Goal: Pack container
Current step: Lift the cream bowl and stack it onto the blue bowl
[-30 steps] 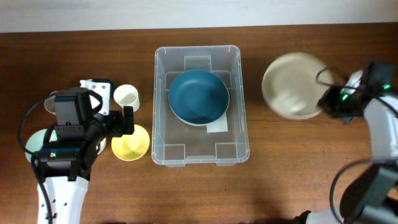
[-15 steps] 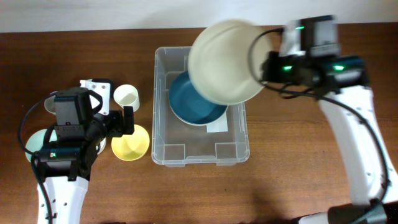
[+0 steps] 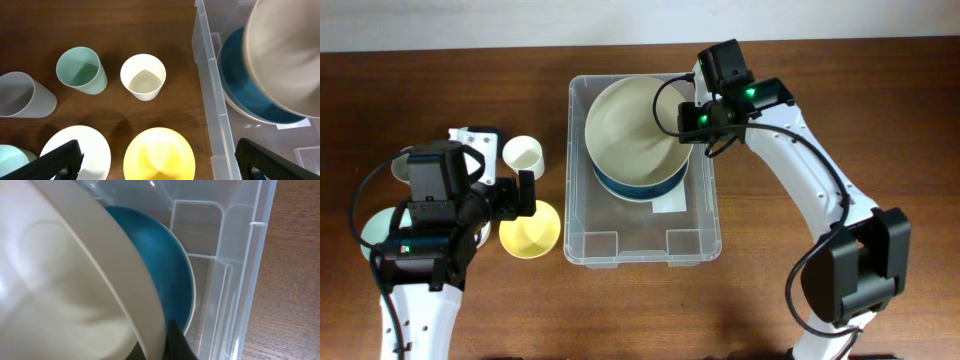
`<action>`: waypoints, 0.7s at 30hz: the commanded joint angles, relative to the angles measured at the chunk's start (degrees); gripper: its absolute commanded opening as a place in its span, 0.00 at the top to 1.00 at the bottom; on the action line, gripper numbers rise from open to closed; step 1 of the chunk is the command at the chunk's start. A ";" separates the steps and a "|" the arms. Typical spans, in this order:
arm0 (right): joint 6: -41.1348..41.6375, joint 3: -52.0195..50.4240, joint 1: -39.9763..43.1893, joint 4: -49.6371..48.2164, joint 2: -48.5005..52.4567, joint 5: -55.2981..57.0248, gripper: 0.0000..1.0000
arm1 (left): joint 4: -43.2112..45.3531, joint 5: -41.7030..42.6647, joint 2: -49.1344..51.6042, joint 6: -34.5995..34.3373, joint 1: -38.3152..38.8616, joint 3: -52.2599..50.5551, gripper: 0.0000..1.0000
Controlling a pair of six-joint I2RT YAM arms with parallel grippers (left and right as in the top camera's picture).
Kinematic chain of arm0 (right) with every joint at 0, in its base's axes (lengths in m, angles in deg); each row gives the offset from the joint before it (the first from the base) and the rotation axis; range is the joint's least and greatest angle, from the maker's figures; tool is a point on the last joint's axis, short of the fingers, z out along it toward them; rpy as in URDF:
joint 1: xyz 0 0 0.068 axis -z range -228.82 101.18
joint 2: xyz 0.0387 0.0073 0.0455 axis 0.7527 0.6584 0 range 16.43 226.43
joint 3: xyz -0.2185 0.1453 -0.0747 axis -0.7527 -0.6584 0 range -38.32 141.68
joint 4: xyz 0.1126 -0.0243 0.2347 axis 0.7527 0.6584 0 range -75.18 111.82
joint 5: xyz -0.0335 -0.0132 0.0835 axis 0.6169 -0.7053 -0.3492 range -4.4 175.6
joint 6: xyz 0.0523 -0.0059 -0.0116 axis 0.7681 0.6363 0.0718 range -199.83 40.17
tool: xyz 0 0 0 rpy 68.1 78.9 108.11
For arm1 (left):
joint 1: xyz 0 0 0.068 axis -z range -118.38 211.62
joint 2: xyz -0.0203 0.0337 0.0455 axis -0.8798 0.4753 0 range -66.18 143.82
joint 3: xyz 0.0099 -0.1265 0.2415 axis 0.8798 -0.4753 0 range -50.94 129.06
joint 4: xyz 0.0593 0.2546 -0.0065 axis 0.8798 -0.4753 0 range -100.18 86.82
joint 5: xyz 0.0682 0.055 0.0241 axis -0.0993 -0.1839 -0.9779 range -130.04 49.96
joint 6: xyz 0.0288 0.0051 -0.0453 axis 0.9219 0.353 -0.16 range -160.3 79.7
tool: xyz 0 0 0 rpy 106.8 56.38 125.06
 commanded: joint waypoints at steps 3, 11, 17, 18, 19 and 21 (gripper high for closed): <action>-3.43 0.98 -0.02 0.31 -0.79 -0.35 0.57 | 0.13 0.44 0.02 -0.57 -0.20 0.94 0.00; -0.39 5.88 3.65 6.93 -7.04 10.54 0.53 | -0.28 0.44 0.02 -0.57 -0.20 0.94 0.00; 3.45 7.74 15.41 14.21 -14.21 15.21 0.23 | -0.26 0.44 0.02 -0.57 -0.20 0.94 0.00; 4.17 7.74 17.73 15.63 -14.62 14.88 0.21 | -0.24 0.44 0.02 -0.57 -0.20 0.94 0.00; 4.42 7.74 20.59 17.49 -14.84 13.79 0.19 | -0.24 0.44 0.02 -0.57 -0.20 0.94 0.00; 4.39 7.74 25.46 21.24 -14.86 10.91 0.18 | -0.24 0.44 0.02 -0.57 -0.20 0.94 0.00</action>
